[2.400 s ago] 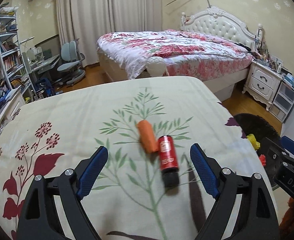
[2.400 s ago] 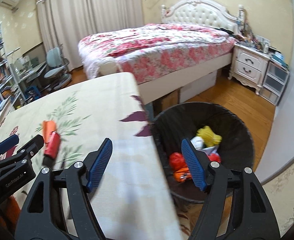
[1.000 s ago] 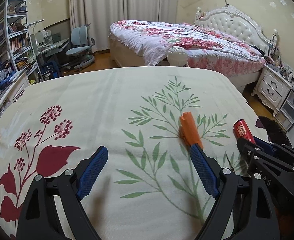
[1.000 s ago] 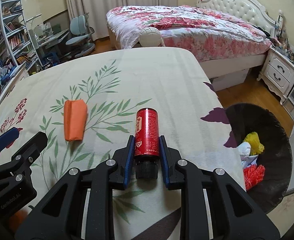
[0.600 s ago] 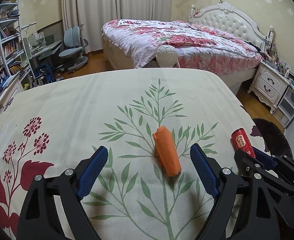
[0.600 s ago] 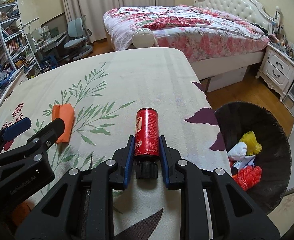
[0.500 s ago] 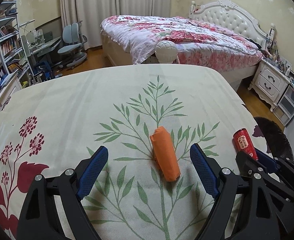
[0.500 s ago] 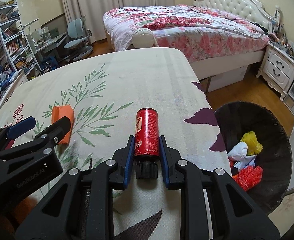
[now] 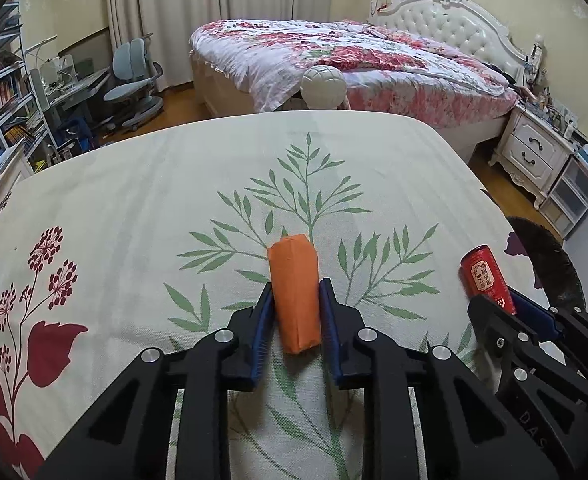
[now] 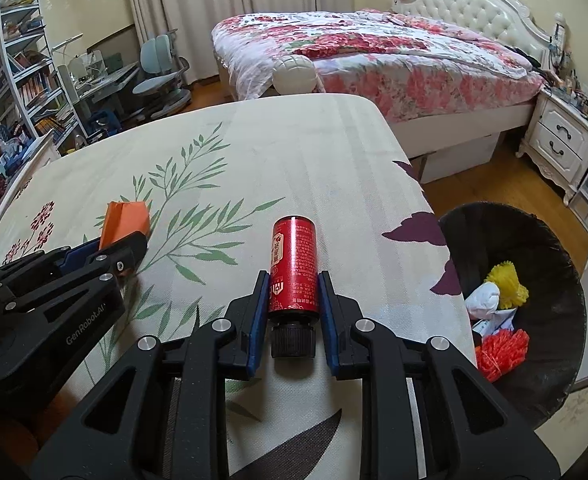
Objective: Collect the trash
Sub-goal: 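Grasp the orange foam piece with the left tool while the right tool holds the can, then carry the orange foam and red can over the black bin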
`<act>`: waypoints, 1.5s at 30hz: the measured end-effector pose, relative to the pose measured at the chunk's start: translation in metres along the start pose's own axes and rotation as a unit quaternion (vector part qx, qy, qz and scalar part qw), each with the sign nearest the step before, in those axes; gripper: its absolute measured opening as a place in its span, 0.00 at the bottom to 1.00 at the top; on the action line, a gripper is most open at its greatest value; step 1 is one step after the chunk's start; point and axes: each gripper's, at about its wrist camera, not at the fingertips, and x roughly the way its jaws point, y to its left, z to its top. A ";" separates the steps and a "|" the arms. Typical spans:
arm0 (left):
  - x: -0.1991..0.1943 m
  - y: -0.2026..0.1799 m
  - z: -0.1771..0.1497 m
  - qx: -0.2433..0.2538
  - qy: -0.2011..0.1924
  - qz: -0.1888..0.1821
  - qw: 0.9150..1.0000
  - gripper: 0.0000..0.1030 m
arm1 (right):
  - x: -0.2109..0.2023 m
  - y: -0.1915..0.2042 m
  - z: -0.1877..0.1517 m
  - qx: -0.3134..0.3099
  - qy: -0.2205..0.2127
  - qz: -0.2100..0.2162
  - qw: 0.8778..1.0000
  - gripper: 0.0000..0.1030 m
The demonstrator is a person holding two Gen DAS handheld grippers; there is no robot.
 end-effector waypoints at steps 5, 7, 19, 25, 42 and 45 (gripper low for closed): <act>-0.006 0.008 -0.007 -0.006 -0.001 -0.001 1.000 0.24 | -0.003 0.008 -0.005 -0.004 0.001 0.004 1.000 0.23; -0.009 0.012 -0.010 -0.009 -0.001 -0.001 1.000 0.24 | -0.005 0.012 -0.006 -0.007 0.001 0.006 1.000 0.23; -0.026 0.039 -0.030 -0.024 -0.002 0.008 1.000 0.23 | -0.014 0.038 -0.019 -0.027 0.003 0.018 0.999 0.23; -0.034 0.049 -0.039 -0.030 -0.005 0.012 0.999 0.24 | -0.021 0.045 -0.026 -0.032 0.001 0.021 0.999 0.23; -0.069 0.040 -0.049 -0.025 -0.043 -0.003 0.999 0.24 | -0.061 0.037 -0.042 -0.024 -0.027 0.020 0.999 0.23; -0.075 0.032 -0.049 -0.021 -0.050 -0.011 0.998 0.24 | -0.070 0.029 -0.043 -0.016 -0.035 0.014 0.999 0.23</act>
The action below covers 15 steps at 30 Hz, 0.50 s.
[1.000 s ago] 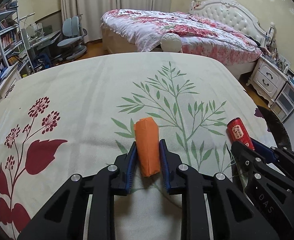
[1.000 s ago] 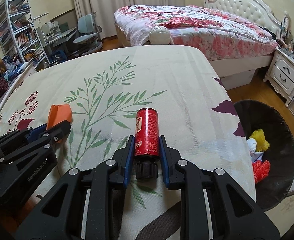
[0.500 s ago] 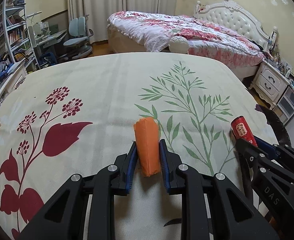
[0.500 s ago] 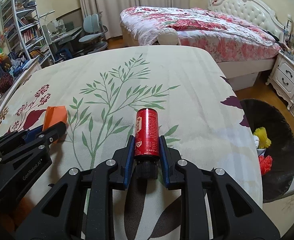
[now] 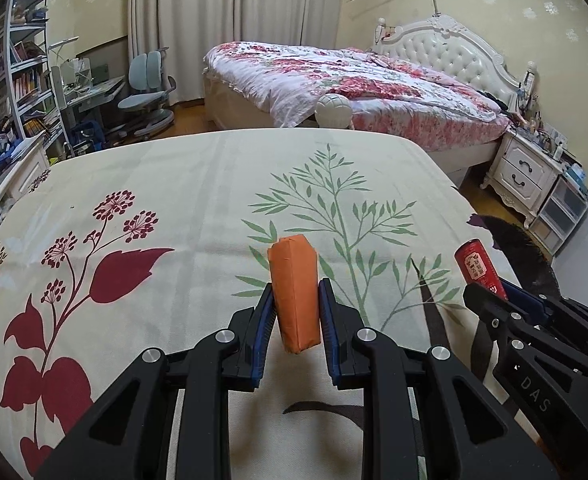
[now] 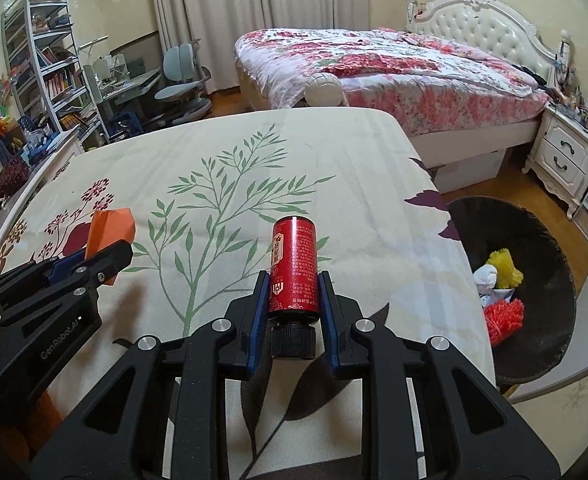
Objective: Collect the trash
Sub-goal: 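Carry the orange foam and red can over the black bin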
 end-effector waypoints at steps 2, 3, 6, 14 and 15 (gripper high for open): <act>-0.004 -0.007 0.001 0.004 -0.005 -0.006 1.000 0.23 | -0.008 -0.006 0.000 0.005 -0.007 -0.006 1.000 0.23; -0.006 -0.010 0.001 0.006 -0.008 -0.008 1.000 0.24 | -0.010 -0.009 0.000 0.007 -0.010 -0.009 1.000 0.23; -0.010 -0.020 0.002 0.011 -0.014 -0.019 1.000 0.24 | -0.020 -0.019 -0.001 0.013 -0.018 -0.020 1.000 0.23; -0.017 -0.060 0.009 0.041 -0.033 -0.057 0.997 0.24 | -0.045 -0.057 -0.003 0.039 -0.041 -0.063 0.996 0.23; -0.017 -0.066 0.010 0.046 -0.035 -0.062 0.996 0.24 | -0.047 -0.063 -0.002 0.043 -0.044 -0.069 0.996 0.23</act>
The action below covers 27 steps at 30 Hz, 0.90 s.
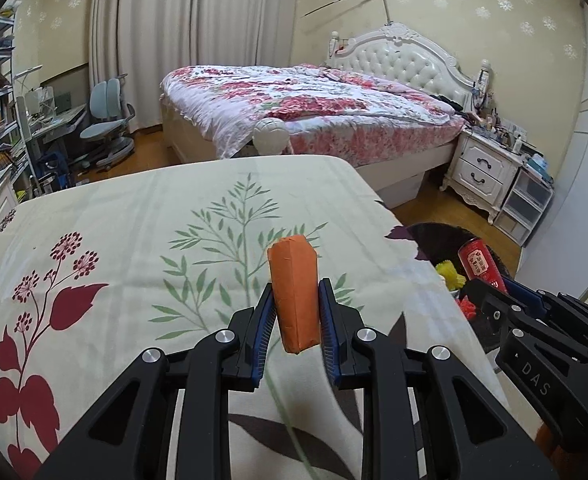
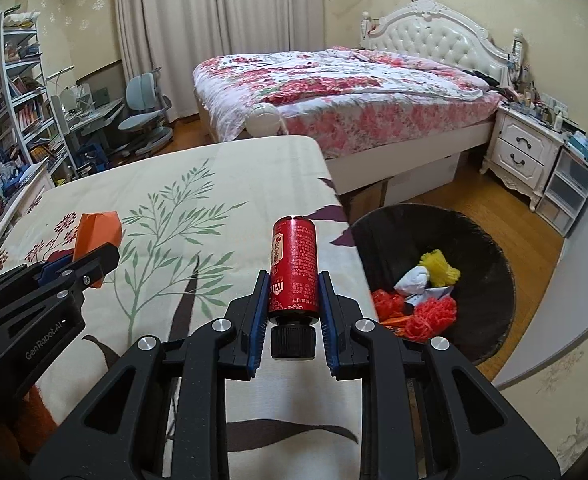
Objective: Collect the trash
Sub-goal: 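Carry the orange foam and red can over the black bin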
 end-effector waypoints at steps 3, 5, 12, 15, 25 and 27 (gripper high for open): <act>0.004 -0.017 0.005 0.013 -0.004 -0.015 1.000 0.24 | -0.003 -0.019 0.004 0.013 -0.009 -0.020 1.000 0.23; 0.007 -0.030 0.008 0.022 -0.006 -0.024 0.999 0.24 | -0.004 -0.032 0.006 0.020 -0.013 -0.033 0.999 0.23; 0.022 -0.069 0.021 0.046 -0.012 -0.054 0.997 0.24 | -0.001 -0.068 0.012 0.042 -0.027 -0.067 0.996 0.23; 0.031 -0.082 0.025 0.055 -0.014 -0.062 0.996 0.24 | 0.001 -0.079 0.014 0.047 -0.031 -0.078 0.995 0.23; 0.061 -0.115 0.038 0.080 -0.017 -0.073 0.994 0.24 | 0.018 -0.110 0.020 0.062 -0.036 -0.098 0.993 0.23; 0.068 -0.121 0.038 0.084 -0.015 -0.073 0.994 0.24 | 0.023 -0.117 0.020 0.067 -0.033 -0.100 0.992 0.23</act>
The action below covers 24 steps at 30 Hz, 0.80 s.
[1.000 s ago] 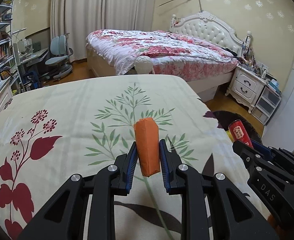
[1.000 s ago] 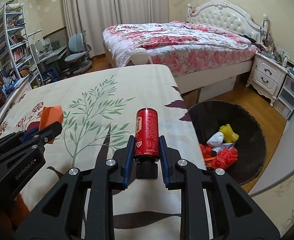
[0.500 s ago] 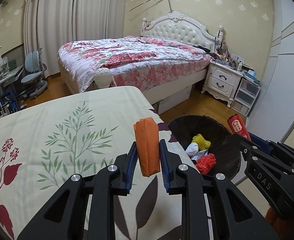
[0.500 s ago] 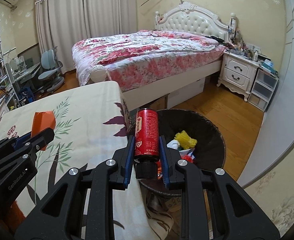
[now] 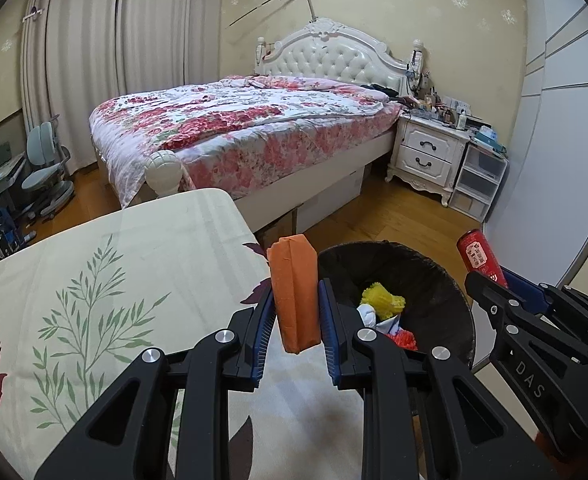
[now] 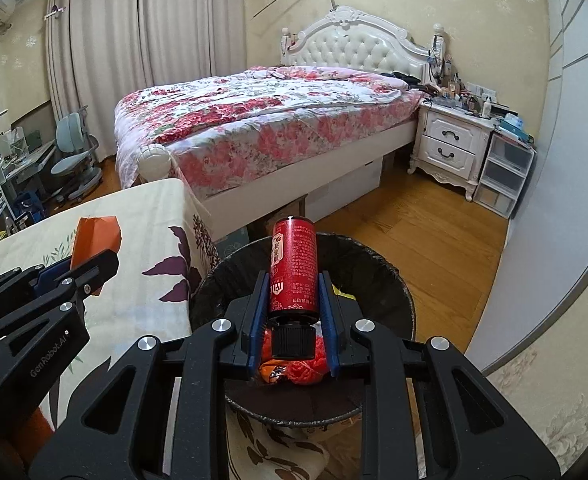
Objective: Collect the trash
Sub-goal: 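Carry the orange foam and red can over the black bin, then open both tools to drop the foam and can into the bin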
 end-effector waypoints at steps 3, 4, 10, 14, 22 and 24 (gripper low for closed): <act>0.012 -0.004 0.003 0.000 0.006 -0.001 1.000 0.24 | 0.008 -0.006 0.001 0.009 0.004 -0.002 1.000 0.23; 0.015 -0.005 0.004 -0.001 0.007 -0.001 1.000 0.24 | 0.009 -0.007 0.001 0.010 0.004 -0.003 1.000 0.23; 0.034 -0.016 0.008 0.013 0.015 0.000 1.000 0.24 | 0.025 -0.018 0.001 0.021 0.015 -0.008 1.000 0.23; 0.046 -0.018 0.009 0.014 0.026 -0.001 1.000 0.24 | 0.033 -0.021 0.002 0.029 0.019 -0.010 0.999 0.23; 0.067 -0.027 0.015 0.025 0.038 0.001 0.999 0.24 | 0.050 -0.025 0.002 0.036 0.030 -0.009 0.999 0.23; 0.071 -0.026 0.016 0.025 0.041 0.002 0.999 0.24 | 0.052 -0.026 0.002 0.037 0.032 -0.009 0.999 0.23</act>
